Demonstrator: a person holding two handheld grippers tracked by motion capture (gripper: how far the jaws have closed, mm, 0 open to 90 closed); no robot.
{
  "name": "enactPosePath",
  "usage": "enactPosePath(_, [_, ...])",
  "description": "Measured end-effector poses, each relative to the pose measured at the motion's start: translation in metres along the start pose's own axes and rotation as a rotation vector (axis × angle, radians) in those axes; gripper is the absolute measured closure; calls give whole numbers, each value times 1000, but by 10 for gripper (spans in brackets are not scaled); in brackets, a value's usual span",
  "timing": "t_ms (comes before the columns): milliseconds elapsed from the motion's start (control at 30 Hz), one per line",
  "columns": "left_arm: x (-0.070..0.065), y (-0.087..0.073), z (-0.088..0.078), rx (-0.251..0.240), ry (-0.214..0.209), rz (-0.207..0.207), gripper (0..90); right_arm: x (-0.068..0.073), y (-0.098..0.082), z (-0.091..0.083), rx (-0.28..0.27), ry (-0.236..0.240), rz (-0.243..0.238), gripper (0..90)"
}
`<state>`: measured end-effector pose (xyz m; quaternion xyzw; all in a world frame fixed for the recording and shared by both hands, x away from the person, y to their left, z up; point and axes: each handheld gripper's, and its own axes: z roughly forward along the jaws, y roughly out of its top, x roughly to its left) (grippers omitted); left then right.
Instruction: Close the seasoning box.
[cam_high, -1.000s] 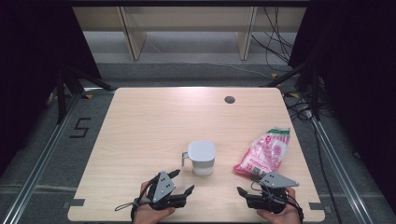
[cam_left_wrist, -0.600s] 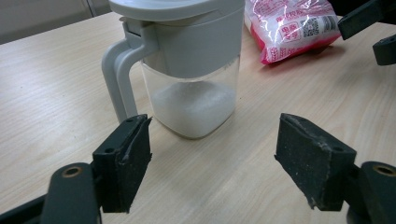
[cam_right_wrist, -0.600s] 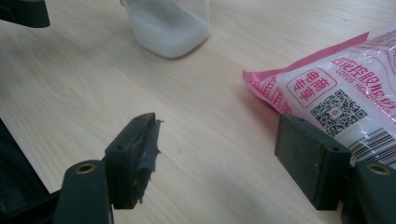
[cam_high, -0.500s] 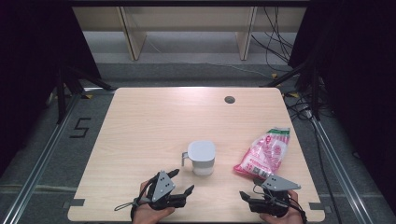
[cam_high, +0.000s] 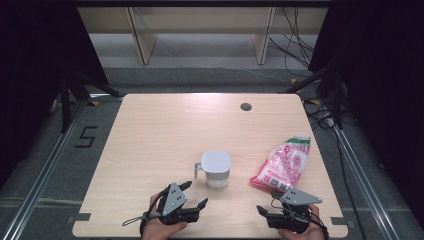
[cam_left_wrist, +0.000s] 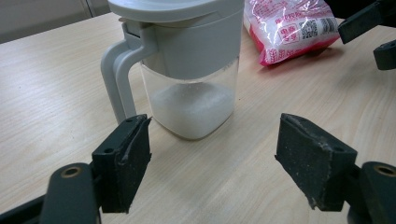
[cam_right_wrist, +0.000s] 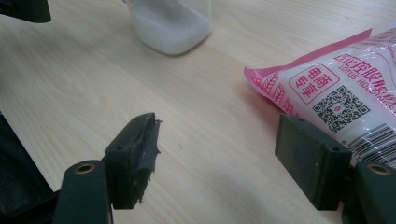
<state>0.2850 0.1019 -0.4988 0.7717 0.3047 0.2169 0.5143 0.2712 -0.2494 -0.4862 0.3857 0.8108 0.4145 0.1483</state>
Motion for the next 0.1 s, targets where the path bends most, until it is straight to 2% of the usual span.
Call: enactPosePath(100, [0,0,-1,4,7,6,252,0,0,0,-2,-14,-3,304])
